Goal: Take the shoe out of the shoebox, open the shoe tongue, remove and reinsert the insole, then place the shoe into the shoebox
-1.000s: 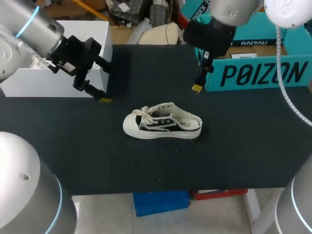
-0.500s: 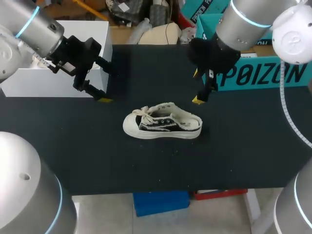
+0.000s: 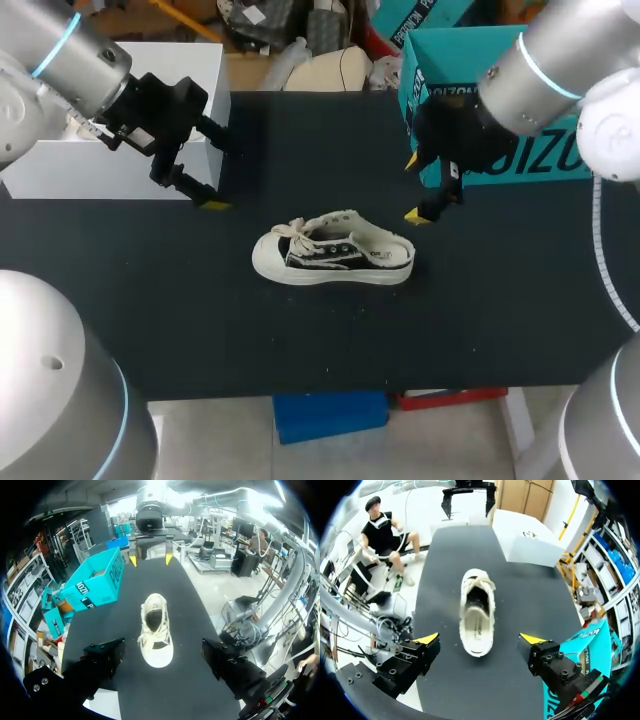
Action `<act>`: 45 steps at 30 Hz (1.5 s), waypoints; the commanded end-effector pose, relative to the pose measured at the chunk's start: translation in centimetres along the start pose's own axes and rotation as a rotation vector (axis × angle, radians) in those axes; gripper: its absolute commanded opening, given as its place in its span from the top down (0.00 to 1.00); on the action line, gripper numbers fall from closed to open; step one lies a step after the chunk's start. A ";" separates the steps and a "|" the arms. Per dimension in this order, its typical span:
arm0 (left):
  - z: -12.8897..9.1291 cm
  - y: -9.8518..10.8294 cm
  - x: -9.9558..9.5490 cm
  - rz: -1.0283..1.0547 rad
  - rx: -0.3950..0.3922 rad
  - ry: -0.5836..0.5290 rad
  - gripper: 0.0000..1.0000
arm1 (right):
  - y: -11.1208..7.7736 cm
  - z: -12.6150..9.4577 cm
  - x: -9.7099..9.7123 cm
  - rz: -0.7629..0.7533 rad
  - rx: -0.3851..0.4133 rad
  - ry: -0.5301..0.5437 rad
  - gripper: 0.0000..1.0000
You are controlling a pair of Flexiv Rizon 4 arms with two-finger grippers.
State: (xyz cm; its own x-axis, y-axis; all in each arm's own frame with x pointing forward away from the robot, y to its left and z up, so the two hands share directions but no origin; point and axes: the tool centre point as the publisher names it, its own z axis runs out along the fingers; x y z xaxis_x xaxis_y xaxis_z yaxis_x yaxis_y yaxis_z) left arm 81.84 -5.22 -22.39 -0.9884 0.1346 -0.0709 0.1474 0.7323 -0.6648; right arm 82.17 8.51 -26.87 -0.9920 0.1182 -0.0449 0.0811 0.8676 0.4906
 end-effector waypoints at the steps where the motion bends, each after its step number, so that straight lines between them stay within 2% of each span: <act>1: 0.1 0.1 0.0 0.002 0.000 -0.003 0.00 | -2.0 1.6 -0.1 -0.009 -0.216 -0.002 0.00; 10: 0.1 0.1 0.0 0.002 0.000 -0.003 0.00 | -4.7 4.0 -1.4 -0.050 -0.310 -0.025 0.00; 19: 0.1 0.1 0.0 0.002 0.000 -0.003 0.00 | -5.8 7.4 -1.8 -0.041 -0.416 -0.023 0.00; 26: 0.1 0.1 0.0 0.002 0.000 -0.003 0.00 | -6.0 10.1 -1.1 -0.020 -0.469 -0.013 0.00; 45: 0.1 0.1 0.0 0.002 0.000 -0.003 0.00 | -5.0 13.6 0.3 0.006 -0.540 0.010 0.00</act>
State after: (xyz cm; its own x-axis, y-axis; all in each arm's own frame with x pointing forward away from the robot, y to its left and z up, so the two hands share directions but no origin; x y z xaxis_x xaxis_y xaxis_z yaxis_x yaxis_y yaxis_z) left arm 81.83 -5.22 -22.40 -0.9884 0.1341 -0.0713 0.1473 0.7321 -0.6651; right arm 82.42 10.23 -40.48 -0.9929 0.1140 -0.0345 0.0275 0.5011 0.8650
